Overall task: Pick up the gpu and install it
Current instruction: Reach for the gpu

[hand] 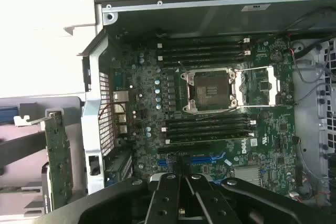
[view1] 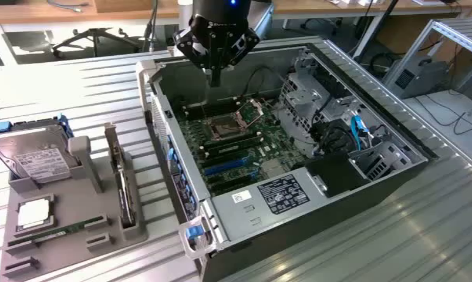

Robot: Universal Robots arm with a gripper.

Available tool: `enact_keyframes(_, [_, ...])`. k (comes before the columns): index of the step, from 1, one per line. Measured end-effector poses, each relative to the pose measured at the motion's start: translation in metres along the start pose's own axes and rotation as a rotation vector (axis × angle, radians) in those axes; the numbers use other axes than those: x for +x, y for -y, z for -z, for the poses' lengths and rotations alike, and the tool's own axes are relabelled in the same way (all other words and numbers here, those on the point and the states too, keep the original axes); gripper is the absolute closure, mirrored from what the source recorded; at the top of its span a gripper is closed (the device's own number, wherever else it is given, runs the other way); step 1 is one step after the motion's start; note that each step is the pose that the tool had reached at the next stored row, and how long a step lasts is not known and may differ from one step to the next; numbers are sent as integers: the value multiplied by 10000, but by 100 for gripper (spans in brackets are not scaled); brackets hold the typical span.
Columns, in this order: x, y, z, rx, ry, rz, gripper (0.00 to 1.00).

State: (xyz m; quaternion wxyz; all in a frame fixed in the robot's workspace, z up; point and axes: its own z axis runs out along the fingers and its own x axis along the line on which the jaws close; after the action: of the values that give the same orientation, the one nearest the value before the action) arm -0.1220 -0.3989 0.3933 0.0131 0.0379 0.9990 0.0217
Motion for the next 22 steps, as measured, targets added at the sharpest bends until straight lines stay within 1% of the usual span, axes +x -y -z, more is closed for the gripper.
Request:
enact_keyframes(6, [28, 2, 1, 0, 1, 0, 89])
enact_keyframes(17, [117, 9, 3, 0, 1, 0, 89])
enact_keyframes(19, [139, 10, 4, 1, 0, 0, 89])
enact_keyframes(20, [168, 13, 5, 0, 1, 0, 89])
enact_keyframes(22, [184, 14, 5, 1, 1, 0, 89])
